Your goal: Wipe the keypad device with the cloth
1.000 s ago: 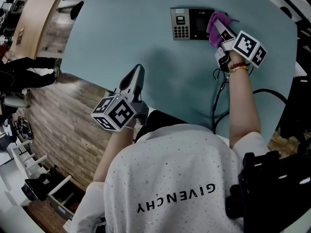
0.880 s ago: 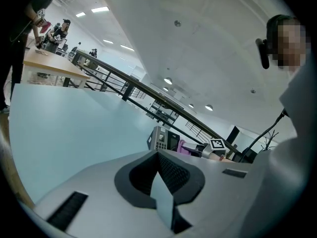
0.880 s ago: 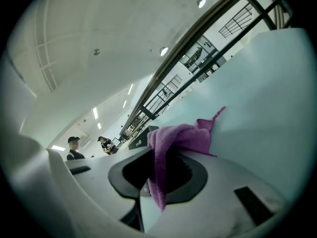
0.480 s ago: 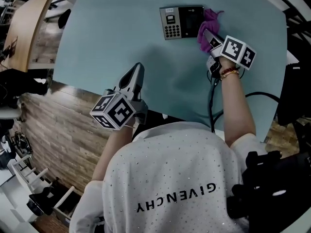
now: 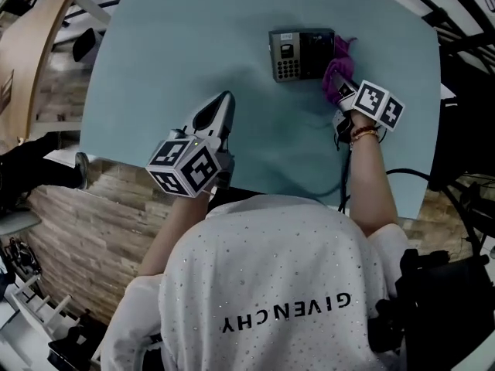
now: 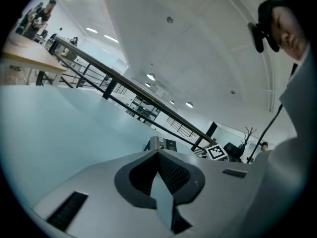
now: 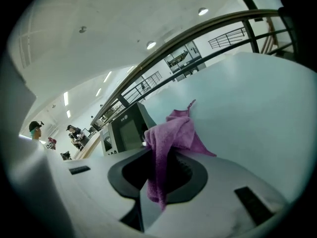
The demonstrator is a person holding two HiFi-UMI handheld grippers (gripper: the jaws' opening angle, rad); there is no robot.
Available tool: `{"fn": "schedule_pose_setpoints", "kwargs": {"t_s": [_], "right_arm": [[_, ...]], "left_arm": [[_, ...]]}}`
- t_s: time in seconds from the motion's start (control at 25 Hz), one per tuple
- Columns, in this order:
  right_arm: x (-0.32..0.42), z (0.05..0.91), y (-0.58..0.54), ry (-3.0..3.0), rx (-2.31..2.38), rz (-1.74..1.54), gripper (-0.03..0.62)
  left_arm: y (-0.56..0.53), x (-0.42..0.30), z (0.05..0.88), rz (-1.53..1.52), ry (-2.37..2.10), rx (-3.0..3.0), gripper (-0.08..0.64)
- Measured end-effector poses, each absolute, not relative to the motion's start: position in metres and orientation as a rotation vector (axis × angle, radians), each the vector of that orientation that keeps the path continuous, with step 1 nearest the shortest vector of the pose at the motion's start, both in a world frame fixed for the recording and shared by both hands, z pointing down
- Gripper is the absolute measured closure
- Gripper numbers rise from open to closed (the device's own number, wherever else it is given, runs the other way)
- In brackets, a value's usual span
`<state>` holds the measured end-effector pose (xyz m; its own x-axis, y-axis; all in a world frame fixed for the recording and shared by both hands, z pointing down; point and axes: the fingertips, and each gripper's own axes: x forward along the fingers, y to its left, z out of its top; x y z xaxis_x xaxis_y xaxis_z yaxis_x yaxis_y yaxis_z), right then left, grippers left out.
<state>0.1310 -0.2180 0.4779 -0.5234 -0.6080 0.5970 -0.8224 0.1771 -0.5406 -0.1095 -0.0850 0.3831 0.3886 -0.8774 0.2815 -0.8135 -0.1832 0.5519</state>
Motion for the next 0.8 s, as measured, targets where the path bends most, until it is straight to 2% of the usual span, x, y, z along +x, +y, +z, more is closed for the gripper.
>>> {"fn": "schedule_pose_setpoints", "kwargs": {"t_s": [0.36,0.64,0.8], "right_arm": [[0.127,0.489,-0.212,-2.053,1.494,1.238,0.526],[0.133,0.447,-0.220,-1.961,1.575,0.876,0.526],[0.122,0.406,-0.236,-1.994,1.638,0.774,0.526]], "left_arm": [[-0.124,-0.119,0.388,-0.010,-1.232,2.277,0.555],[-0.142,-0.136,0.395,-0.030,-1.097,2.284,0.555],[-0.152,-0.143,0.397,-0.046,-1.042,2.294,0.555]]}}
